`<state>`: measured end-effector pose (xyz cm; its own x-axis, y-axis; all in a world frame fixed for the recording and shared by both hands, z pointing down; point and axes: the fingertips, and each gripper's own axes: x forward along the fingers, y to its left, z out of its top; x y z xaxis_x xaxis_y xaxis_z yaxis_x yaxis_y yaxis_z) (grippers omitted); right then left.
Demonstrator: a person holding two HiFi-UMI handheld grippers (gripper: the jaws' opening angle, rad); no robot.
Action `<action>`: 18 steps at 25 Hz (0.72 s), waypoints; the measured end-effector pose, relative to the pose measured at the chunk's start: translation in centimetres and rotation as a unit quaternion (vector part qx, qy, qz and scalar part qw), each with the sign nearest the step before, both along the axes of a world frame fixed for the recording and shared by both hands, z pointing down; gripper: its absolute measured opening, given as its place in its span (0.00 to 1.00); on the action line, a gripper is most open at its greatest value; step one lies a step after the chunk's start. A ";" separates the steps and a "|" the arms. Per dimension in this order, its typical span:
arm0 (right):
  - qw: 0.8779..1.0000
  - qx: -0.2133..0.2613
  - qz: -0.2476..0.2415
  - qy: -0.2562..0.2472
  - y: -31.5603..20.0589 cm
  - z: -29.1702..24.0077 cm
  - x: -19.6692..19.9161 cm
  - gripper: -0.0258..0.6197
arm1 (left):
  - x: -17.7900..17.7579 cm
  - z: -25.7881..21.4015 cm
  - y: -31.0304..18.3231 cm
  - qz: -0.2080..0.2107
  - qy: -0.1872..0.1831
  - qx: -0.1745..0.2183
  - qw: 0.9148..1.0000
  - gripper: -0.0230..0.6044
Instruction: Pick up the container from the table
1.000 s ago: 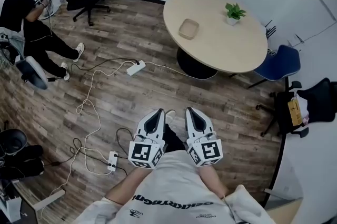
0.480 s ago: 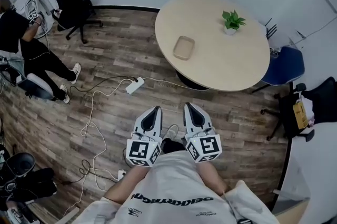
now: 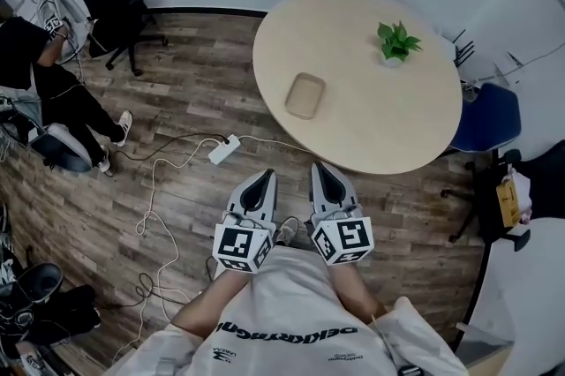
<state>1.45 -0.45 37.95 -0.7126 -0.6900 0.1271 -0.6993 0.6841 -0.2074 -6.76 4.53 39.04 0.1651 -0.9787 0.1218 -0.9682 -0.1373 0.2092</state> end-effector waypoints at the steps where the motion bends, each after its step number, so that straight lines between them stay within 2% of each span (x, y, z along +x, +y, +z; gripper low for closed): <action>1: 1.000 -0.004 0.000 -0.001 -0.5 0.2 -0.1 0.09 | 0.0 0.2 -0.6 0.002 -0.001 -0.004 1.000 0.06; 8: 0.999 -0.046 0.022 0.007 -3.9 3.1 -0.5 0.09 | -0.6 2.3 -4.5 0.015 -0.005 -0.040 0.999 0.06; 18: 0.994 -0.089 0.055 0.033 -10.8 6.3 -1.9 0.09 | -2.3 5.5 -12.1 0.053 -0.013 -0.083 0.995 0.06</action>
<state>-0.44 -11.27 44.22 -0.6196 -0.7259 0.2986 -0.7844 0.5590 -0.2687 -9.05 -7.60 44.58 0.2605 -0.9222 0.2857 -0.9557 -0.2043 0.2119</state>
